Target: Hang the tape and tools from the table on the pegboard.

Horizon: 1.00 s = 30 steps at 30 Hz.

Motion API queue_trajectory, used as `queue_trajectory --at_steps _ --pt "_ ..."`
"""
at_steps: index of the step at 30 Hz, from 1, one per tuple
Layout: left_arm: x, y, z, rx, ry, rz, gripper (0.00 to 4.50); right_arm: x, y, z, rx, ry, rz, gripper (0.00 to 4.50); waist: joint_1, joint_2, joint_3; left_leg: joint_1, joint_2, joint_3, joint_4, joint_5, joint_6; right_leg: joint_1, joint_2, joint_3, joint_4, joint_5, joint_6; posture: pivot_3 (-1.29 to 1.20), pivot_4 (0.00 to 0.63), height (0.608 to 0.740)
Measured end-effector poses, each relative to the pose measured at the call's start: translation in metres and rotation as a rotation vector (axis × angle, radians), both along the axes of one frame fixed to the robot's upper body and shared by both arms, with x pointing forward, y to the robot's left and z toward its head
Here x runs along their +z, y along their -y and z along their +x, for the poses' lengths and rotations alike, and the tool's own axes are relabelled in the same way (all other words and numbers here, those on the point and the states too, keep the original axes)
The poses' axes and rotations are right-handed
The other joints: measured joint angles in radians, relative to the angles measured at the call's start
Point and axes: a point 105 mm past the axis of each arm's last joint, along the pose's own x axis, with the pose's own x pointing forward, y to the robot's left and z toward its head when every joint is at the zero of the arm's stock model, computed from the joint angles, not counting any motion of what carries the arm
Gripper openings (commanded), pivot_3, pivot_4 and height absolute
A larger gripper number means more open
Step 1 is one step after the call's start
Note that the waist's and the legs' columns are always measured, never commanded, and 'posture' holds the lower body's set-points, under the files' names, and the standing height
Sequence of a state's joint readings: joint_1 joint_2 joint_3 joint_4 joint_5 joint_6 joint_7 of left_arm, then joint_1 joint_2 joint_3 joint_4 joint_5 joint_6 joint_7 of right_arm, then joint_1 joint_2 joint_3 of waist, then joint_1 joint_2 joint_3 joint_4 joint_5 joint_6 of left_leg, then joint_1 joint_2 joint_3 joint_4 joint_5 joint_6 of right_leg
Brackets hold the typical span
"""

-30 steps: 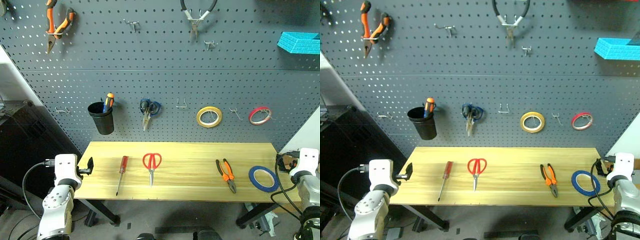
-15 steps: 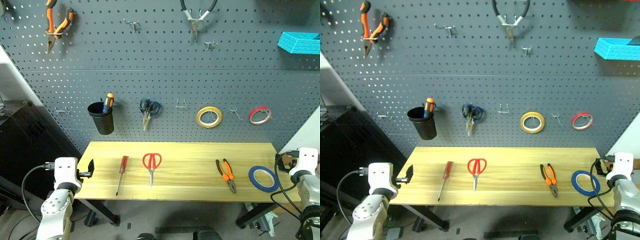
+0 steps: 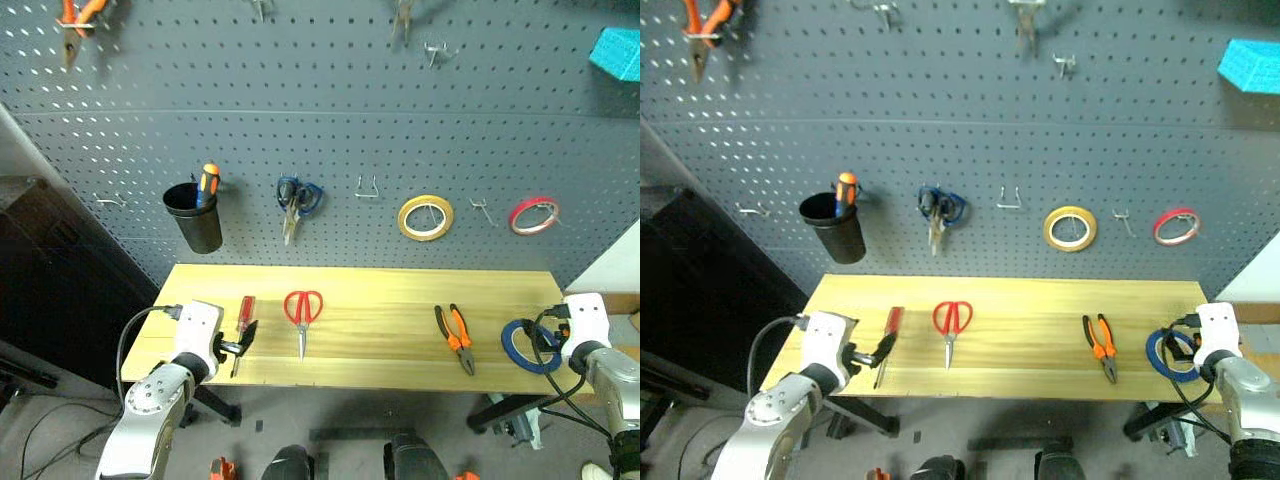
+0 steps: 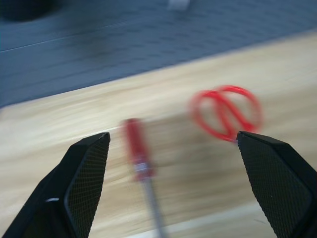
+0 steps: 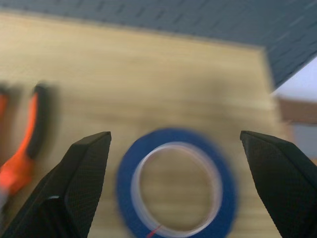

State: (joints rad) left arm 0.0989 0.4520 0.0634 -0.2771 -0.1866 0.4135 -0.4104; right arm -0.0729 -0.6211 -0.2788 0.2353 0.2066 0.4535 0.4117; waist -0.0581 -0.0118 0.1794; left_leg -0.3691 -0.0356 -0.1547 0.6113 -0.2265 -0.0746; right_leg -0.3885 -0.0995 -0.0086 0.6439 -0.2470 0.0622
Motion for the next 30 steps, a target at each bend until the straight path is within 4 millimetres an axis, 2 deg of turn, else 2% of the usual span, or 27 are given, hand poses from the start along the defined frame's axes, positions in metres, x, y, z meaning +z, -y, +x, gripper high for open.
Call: queue_trajectory --at_steps 3,5,7,10,15,20,24,30 --pt "0.018 0.036 0.007 -0.215 0.031 0.049 4.34 -0.003 -0.008 0.001 0.013 -0.067 0.024 4.50 -0.001 0.000 0.023 -0.004 0.001 0.000 0.000 -0.001 0.001 -0.003 0.001 0.000 0.000 0.000 0.000 -0.15 0.256 0.740" --pt "0.028 0.058 0.006 -0.331 0.027 0.014 4.34 -0.003 -0.010 0.004 0.015 -0.090 0.036 4.50 -0.003 0.000 0.037 -0.009 0.001 0.001 0.000 -0.001 0.002 -0.008 0.001 0.000 0.000 0.003 0.005 -0.15 0.270 0.740" --pt "0.031 0.078 0.002 -0.450 -0.021 -0.037 4.34 -0.004 -0.012 0.010 0.016 -0.120 0.033 4.50 -0.010 -0.001 0.047 -0.015 0.001 0.001 0.000 -0.001 0.002 -0.015 0.001 0.000 0.000 0.004 0.006 -0.16 0.285 0.740" --pt "0.032 0.103 -0.005 -0.621 -0.062 -0.017 4.34 -0.009 -0.014 0.018 0.022 -0.163 0.020 4.50 -0.025 -0.003 0.066 -0.017 0.001 0.002 0.001 -0.001 0.003 -0.017 0.002 0.001 0.001 0.004 0.006 -0.16 0.294 0.740" --pt "0.038 0.121 -0.009 -0.760 -0.048 0.032 4.34 -0.025 -0.011 0.024 0.015 -0.239 0.003 4.50 -0.032 -0.006 0.087 -0.017 0.001 0.004 0.001 -0.002 0.004 -0.018 0.002 0.002 0.001 0.004 0.007 -0.15 0.292 0.740" --pt "0.042 0.126 -0.008 -0.777 -0.034 0.026 4.34 -0.024 -0.004 0.040 -0.018 -0.240 0.025 4.50 -0.035 -0.009 0.091 -0.017 0.002 0.005 0.001 -0.002 0.004 -0.018 0.002 0.003 0.001 0.004 0.007 -0.14 0.272 0.740" --pt "0.041 0.126 -0.012 -0.801 -0.054 0.008 4.39 -0.027 -0.008 0.044 0.002 -0.281 0.089 3.63 -0.034 -0.010 0.091 -0.016 0.005 0.005 0.002 -0.002 0.004 -0.017 0.005 0.003 0.001 0.004 0.007 -0.13 0.254 0.740" --pt "0.040 0.127 -0.020 -0.861 -0.082 -0.011 4.39 -0.034 -0.019 0.048 0.039 -0.331 0.129 1.60 -0.032 -0.018 0.085 -0.015 0.012 0.005 0.002 -0.002 0.004 -0.017 0.011 0.002 0.001 0.006 0.004 -0.13 0.222 0.740"
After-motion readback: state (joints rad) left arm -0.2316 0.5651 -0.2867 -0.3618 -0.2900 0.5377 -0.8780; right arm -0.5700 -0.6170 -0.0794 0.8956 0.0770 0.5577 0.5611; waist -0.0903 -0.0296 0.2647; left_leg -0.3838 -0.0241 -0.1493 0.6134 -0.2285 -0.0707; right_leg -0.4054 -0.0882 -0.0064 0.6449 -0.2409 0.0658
